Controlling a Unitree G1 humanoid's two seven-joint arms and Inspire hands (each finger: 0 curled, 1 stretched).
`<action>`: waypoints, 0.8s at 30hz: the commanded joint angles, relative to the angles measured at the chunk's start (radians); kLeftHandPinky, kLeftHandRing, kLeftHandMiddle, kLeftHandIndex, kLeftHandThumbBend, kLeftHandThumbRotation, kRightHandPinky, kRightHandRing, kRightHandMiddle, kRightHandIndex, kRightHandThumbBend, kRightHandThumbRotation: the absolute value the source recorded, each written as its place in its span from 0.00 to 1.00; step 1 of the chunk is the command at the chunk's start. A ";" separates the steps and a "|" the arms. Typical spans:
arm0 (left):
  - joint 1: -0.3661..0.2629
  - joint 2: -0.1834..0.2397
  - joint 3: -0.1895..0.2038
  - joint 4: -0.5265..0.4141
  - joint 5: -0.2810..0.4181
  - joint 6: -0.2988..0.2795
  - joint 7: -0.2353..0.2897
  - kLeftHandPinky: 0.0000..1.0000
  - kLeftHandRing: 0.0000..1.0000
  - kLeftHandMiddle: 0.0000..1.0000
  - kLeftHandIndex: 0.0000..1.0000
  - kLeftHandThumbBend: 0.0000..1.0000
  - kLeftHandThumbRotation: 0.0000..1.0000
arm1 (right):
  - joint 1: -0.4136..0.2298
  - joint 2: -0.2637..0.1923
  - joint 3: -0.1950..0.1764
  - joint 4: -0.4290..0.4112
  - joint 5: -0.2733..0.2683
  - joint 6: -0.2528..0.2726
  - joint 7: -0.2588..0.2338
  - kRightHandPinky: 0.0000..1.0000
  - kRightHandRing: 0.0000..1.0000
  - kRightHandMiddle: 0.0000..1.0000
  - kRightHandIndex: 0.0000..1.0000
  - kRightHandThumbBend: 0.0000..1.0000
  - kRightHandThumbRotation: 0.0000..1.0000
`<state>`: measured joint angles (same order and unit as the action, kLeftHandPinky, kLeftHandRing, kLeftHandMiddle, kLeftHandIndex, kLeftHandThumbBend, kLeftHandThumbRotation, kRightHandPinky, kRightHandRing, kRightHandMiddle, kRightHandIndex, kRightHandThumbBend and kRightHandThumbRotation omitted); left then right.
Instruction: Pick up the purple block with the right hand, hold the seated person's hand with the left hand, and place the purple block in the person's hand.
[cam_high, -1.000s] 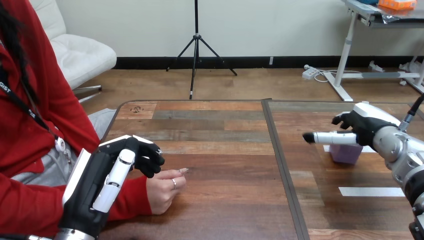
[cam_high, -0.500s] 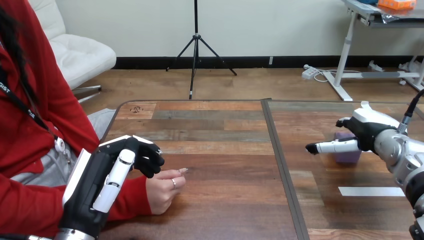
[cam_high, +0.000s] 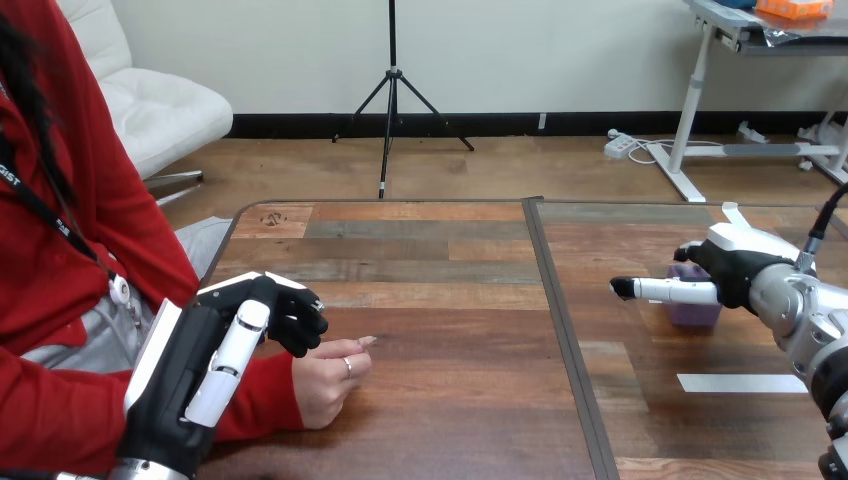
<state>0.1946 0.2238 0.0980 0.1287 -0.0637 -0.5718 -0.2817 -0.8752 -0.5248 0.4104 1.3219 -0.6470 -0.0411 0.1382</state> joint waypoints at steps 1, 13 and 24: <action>-0.033 0.018 0.014 -0.023 0.002 -0.010 0.009 0.45 0.49 0.51 0.50 0.45 0.98 | -0.026 -0.010 -0.008 -0.004 0.015 0.008 0.006 0.94 0.97 0.95 0.93 1.00 0.95; -0.031 0.018 0.014 -0.026 0.003 -0.008 0.011 0.45 0.49 0.51 0.50 0.44 0.98 | -0.029 -0.003 -0.011 -0.001 0.032 0.037 0.033 0.93 0.97 0.94 0.92 1.00 0.90; -0.033 0.017 0.011 -0.026 0.006 -0.004 0.014 0.44 0.49 0.51 0.50 0.44 0.98 | -0.033 -0.004 -0.019 -0.001 0.038 0.037 0.049 0.88 0.93 0.92 0.90 1.00 0.77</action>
<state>0.1958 0.2265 0.0984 0.1285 -0.0625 -0.5715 -0.2772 -0.8722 -0.5257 0.3934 1.3163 -0.6225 -0.0123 0.1598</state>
